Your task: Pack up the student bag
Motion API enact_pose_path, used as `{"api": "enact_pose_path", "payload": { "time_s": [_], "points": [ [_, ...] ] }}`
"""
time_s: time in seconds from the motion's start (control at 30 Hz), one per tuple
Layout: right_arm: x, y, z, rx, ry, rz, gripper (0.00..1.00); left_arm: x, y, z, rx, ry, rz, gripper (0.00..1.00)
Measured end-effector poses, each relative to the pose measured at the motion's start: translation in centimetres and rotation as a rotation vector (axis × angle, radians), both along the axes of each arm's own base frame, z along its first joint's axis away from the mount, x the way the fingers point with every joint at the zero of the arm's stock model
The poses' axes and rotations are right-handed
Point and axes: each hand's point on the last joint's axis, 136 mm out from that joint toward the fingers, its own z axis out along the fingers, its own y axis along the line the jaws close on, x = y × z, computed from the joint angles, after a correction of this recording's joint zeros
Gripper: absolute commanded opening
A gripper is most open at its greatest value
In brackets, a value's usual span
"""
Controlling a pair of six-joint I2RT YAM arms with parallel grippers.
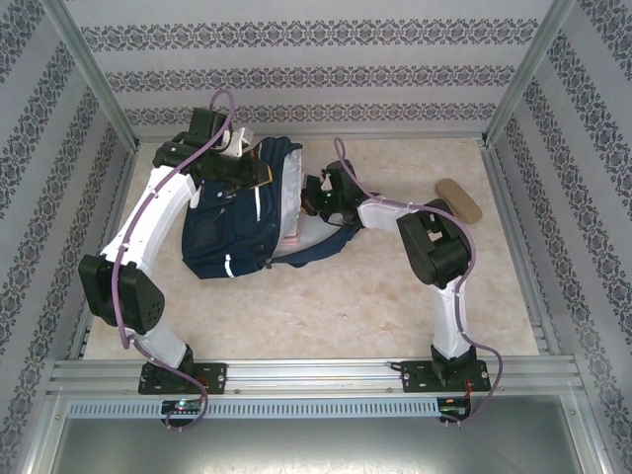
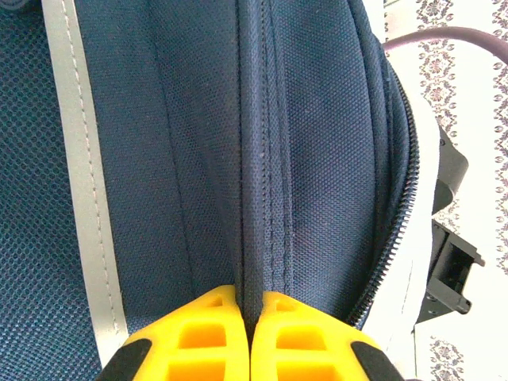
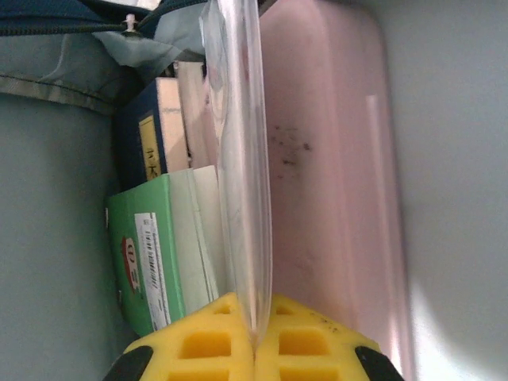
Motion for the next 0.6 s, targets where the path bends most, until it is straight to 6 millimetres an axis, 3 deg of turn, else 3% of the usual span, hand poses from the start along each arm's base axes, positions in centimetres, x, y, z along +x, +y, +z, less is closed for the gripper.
{"api": "enact_pose_path", "payload": {
  "time_s": [0.13,0.2,0.3,0.43,0.6],
  "points": [
    [0.2,1.2,-0.1,0.02,0.001,0.017,0.13,0.0,0.0,0.0,0.0,0.0,0.0,0.0],
    [0.1,1.4,-0.2,0.024,0.003,0.028,0.36,0.0,0.0,0.0,0.0,0.0,0.0,0.0],
    [0.1,1.5,1.0,0.023,-0.033,0.042,0.52,0.0,0.0,0.0,0.001,0.0,0.0,0.0],
    [-0.6,0.6,1.3,-0.054,-0.048,0.063,0.58,0.0,0.0,0.0,0.002,-0.002,-0.002,0.0],
    [-1.2,-2.2,1.5,-0.203,-0.046,0.075,0.62,0.0,0.1,-0.1,0.007,-0.004,-0.001,0.0]
  ]
}}
